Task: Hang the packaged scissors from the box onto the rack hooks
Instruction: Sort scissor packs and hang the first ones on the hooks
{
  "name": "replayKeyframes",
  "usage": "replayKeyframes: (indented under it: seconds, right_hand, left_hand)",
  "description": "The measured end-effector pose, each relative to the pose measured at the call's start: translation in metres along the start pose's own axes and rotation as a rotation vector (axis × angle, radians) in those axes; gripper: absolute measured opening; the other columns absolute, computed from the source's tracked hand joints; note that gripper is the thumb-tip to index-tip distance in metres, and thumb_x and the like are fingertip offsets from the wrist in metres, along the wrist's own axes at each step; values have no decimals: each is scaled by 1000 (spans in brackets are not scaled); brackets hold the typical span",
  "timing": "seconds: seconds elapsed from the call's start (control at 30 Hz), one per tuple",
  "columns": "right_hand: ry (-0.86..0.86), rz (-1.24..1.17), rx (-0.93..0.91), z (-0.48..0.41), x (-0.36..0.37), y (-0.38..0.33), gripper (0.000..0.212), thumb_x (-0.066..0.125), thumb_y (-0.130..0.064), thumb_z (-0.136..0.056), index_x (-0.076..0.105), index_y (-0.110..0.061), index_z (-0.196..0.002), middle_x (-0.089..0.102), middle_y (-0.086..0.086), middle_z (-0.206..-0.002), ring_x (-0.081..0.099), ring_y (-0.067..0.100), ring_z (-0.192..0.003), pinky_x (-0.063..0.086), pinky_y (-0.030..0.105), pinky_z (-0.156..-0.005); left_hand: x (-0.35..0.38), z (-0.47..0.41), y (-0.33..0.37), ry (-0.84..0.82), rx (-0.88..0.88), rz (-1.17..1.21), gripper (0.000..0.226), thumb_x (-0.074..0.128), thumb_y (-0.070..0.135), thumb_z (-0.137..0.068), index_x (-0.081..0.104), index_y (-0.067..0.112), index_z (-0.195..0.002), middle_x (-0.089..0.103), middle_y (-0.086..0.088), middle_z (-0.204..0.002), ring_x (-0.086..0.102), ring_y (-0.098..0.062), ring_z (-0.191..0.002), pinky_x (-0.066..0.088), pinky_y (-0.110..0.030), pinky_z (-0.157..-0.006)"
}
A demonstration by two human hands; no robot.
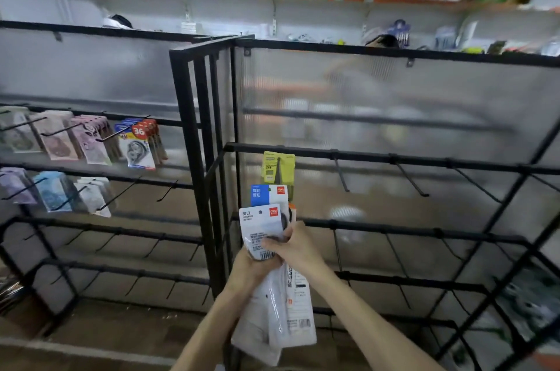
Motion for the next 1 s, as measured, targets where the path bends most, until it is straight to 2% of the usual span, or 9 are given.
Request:
replayKeyframes:
  seconds: [0.07,0.17,0.3,0.4,0.5,0.67,0.83,0.9,1.0]
  right_hand:
    - [-10,-102,37,21,-13,6,27,87,-28,-72,72,-23,-94,76,-5,-93,73,10,-90,59,43,-87]
    - [-25,-213,146,53,-32,22,34,85,-20,-76,70,-18,-107,76,-3,-100,72,13,-95,58,40,-90]
    - [31,-331,182,106,-58,35,19,67,-7,-90,66,-16,-106,73,-2,-95,70,10,-83,54,18,-64]
    - [123,-483,219,144,-69,50,24,55,-3,-92,64,-13,-112,74,9,-100,73,23,-89,59,34,-72]
    - [199,-644,294,175,-73,70,23,53,-7,-94,61,-10,-116,74,14,-103,73,27,-93,59,47,-85]
    - [289,-783,287,209,-93,67,21,54,-7,-95,61,-15,-114,73,18,-103,73,28,-87,58,38,-71]
    - [431,-607,234,227,-125,57,10,54,-17,-93,55,-8,-99,69,18,-93,64,29,-78,53,41,-68]
    - [473,-452,156,229,-143,49,11,51,-17,-96,49,-6,-95,60,13,-86,51,21,-68,44,34,-60]
    - [402,-295,61,224,-151,35,13,50,-20,-101,45,-11,-93,52,10,-82,42,13,-62,42,29,-57]
  left_hand:
    - [15,17,0,1,-27,13,38,74,-9,-82,65,-1,-118,76,-22,-102,75,-36,-92,62,-37,-74]
    - [39,43,-3,-56,-67,-5,47,82,2,-79,62,5,-122,77,-18,-105,75,-37,-95,62,-45,-81]
    - [52,85,-27,3,-190,30,57,91,12,-72,61,6,-120,77,-16,-102,76,-35,-92,61,-51,-85]
    - [50,120,-45,86,-249,49,42,85,10,-79,62,9,-114,78,-16,-99,75,-34,-85,62,-48,-77]
    - [50,147,-53,120,-261,45,43,80,1,-82,60,3,-119,76,-21,-101,72,-37,-84,61,-53,-79]
    - [72,170,-40,93,-209,6,26,73,-8,-85,62,-2,-108,73,-7,-72,65,-17,-57,54,-30,-54]
    - [92,178,-22,30,-141,-77,33,78,-4,-82,64,3,-111,78,-15,-91,72,-31,-75,60,-41,-68]
    - [94,178,-19,20,-126,-83,34,77,-5,-82,64,2,-113,78,-14,-94,74,-33,-80,62,-45,-74]
    - [98,176,-15,6,-121,-53,33,76,-6,-83,63,2,-112,78,-14,-94,75,-32,-80,63,-42,-71]
Point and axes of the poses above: each hand's wrist, its own z-axis away from the middle knuckle, its own x-axis out of the palm, y = z × x, the point moved 9 cm from there along -z, towards the middle knuckle
